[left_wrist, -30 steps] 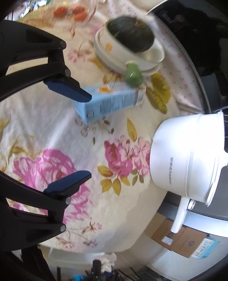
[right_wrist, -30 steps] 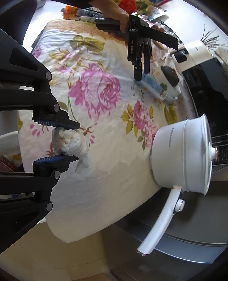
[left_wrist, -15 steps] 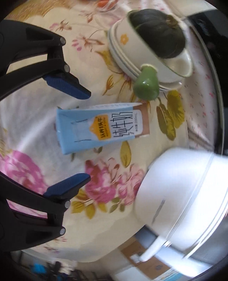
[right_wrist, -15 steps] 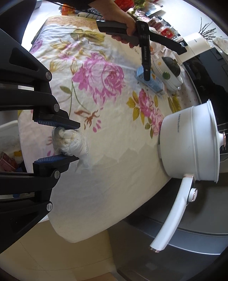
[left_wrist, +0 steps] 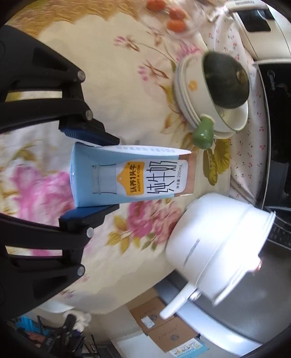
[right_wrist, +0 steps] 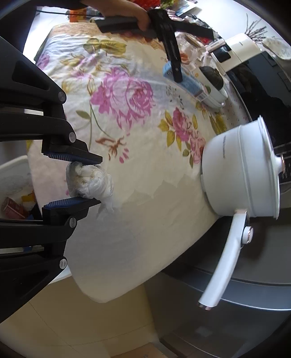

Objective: Collect trash
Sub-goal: 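Carry the milk carton in the left tool while the right tool carries the tissue to the bin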

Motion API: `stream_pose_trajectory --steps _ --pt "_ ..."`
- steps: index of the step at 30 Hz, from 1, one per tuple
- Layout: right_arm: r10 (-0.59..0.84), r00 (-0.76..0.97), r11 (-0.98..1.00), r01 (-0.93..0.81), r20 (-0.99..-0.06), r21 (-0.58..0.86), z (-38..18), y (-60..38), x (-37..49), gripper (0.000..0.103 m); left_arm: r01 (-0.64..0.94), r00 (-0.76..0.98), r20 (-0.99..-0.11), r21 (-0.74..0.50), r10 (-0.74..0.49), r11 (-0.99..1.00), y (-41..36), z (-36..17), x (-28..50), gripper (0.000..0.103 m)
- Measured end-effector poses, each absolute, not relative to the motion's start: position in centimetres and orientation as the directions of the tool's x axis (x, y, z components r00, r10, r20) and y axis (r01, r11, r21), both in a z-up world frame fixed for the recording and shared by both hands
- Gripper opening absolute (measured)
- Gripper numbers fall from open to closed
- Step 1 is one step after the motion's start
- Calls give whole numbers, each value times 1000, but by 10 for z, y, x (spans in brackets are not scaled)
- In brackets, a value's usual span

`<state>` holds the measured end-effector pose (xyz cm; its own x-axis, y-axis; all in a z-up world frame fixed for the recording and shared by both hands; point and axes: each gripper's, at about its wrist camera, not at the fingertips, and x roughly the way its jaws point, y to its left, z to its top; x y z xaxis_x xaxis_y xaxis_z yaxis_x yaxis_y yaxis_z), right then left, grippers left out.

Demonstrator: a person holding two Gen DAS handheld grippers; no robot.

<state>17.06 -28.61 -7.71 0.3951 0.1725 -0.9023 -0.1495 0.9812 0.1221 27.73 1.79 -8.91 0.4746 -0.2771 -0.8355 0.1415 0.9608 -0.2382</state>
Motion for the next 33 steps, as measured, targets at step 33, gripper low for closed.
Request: stream_pose_trajectory --steps 33 --pt "121 362 972 145 -924 184 -83 -397 29 29 393 302 -822 -353 -482 849 -95 -88 97 51"
